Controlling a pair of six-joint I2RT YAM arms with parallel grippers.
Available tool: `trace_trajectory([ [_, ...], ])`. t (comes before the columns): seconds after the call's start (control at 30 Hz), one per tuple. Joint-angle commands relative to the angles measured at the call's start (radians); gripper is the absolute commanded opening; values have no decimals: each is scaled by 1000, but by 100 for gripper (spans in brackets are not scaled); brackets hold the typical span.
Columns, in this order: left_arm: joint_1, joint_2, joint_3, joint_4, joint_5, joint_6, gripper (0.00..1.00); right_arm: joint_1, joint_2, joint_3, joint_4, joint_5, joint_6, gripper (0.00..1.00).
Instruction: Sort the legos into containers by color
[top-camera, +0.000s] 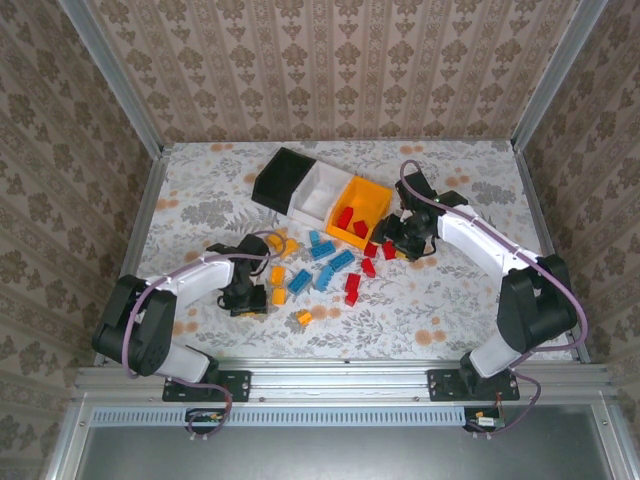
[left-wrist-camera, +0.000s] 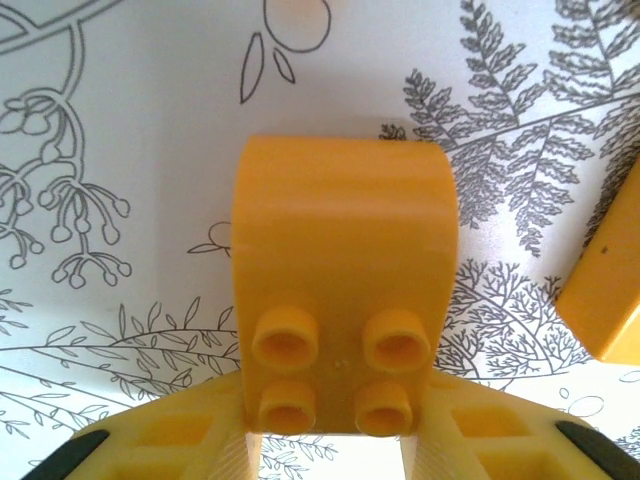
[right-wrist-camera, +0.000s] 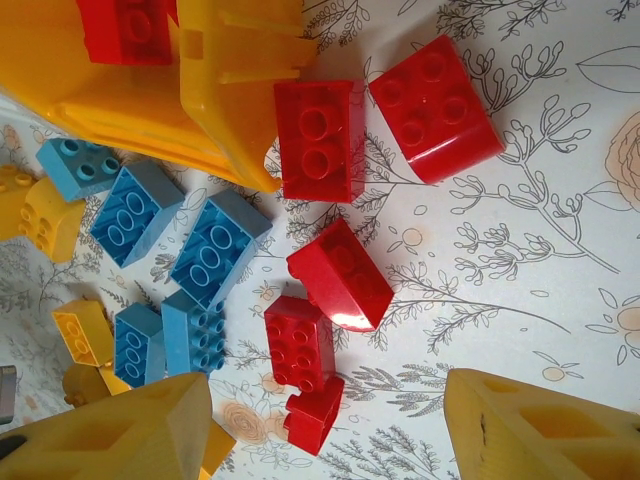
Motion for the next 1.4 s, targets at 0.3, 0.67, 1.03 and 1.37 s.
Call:
trace_trajectory([
  [0.3,35,-67,110,-27,14,59,37,-4,-37,-20,10,22,27,64],
  [0.67,183,77,480,-88,20,185,37,-4,-94,-90,9,23,30,64],
  [1.03,208,486,994,-112,63,235,37,-3,-262,-264,-2,25,87,64],
  [1.37,209,795,1366,-144,122,211,37,-4,-402,-351,-107,64,113,65],
])
